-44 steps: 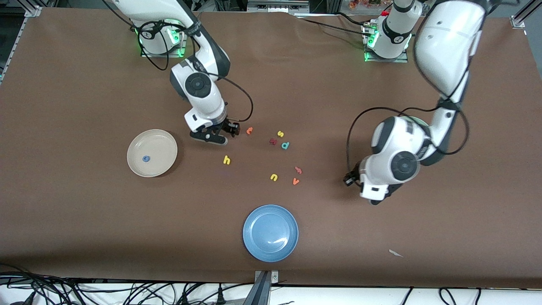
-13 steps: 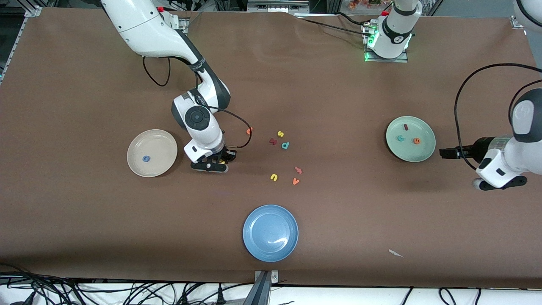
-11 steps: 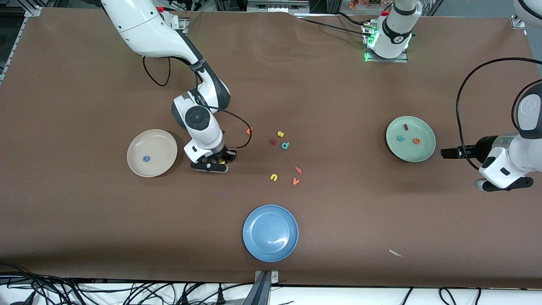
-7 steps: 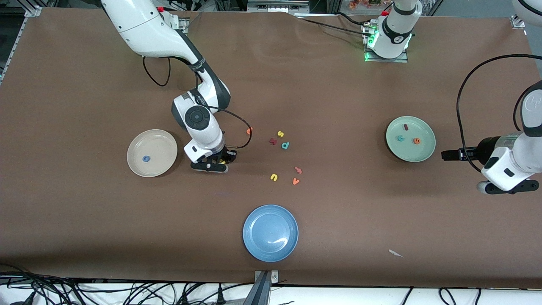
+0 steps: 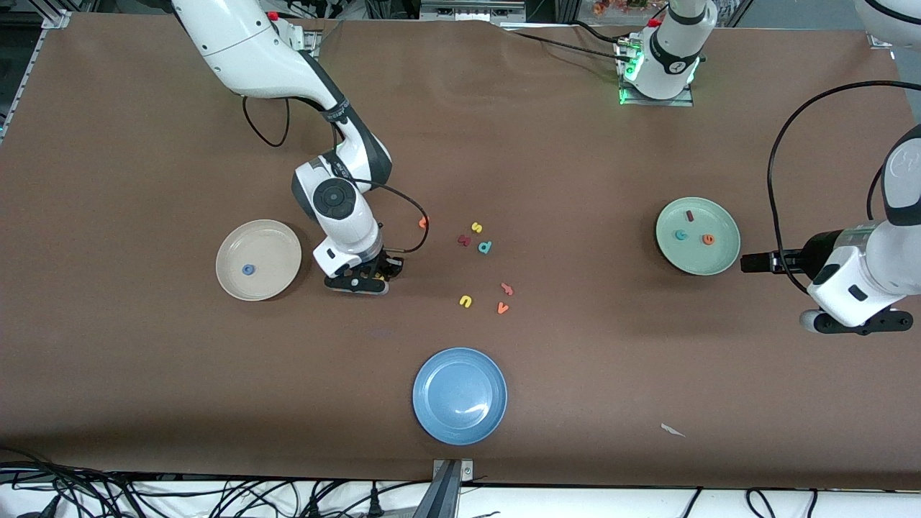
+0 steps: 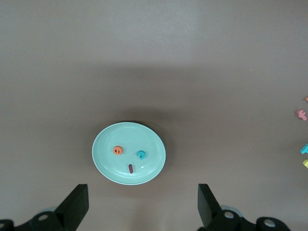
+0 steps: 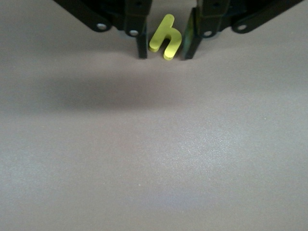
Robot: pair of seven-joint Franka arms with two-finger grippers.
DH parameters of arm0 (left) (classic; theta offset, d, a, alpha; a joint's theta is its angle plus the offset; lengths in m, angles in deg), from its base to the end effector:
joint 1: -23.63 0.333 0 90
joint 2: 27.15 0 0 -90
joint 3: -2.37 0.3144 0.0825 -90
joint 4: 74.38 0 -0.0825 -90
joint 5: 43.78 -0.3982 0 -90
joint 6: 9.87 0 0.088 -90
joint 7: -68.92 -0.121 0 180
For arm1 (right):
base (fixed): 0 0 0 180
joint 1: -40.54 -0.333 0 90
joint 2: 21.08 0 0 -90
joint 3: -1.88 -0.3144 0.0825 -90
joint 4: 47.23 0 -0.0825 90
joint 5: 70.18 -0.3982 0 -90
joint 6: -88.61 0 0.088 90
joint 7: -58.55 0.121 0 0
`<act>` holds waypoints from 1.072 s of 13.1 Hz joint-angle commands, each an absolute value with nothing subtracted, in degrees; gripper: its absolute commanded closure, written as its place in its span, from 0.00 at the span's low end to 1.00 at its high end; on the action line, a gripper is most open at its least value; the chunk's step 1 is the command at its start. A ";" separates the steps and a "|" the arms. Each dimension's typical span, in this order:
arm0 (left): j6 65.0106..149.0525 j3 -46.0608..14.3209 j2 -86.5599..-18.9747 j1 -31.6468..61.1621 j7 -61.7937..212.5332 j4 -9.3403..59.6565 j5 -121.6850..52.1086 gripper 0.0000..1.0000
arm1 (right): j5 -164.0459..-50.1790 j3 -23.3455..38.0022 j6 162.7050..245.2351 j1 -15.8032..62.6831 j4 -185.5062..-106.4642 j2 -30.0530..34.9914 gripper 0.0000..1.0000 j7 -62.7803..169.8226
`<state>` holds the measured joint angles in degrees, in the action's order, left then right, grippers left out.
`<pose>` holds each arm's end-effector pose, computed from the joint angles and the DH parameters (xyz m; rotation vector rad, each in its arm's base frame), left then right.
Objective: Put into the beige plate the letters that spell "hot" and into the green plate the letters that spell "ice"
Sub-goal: 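Carry the yellow letter to the beige plate and open the right gripper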
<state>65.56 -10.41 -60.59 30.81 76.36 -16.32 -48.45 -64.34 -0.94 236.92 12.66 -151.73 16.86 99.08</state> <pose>0.6922 -0.0124 0.4872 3.0970 0.0951 -0.4232 0.5733 0.3400 0.1540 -3.0962 0.1543 -0.1568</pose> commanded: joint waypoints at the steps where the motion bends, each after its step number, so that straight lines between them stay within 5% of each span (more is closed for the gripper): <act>1: 69.19 -10.38 -55.56 31.36 75.77 -10.35 -49.32 0.02 | -64.64 -0.85 238.55 12.33 -151.38 17.85 0.52 99.86; 4: 83.79 -10.29 -45.54 31.80 75.69 8.02 -49.32 0.02 | -64.64 -0.85 239.26 12.24 -151.81 18.29 0.57 100.13; 11: 85.41 -10.29 -44.99 34.44 70.41 9.64 -43.60 0.06 | -64.64 -0.85 241.45 11.98 -153.40 18.38 0.93 100.13; 14: 85.32 -10.29 -45.60 34.53 70.50 9.30 -43.34 0.01 | -64.64 -0.85 239.36 12.06 -154.88 14.98 0.96 99.07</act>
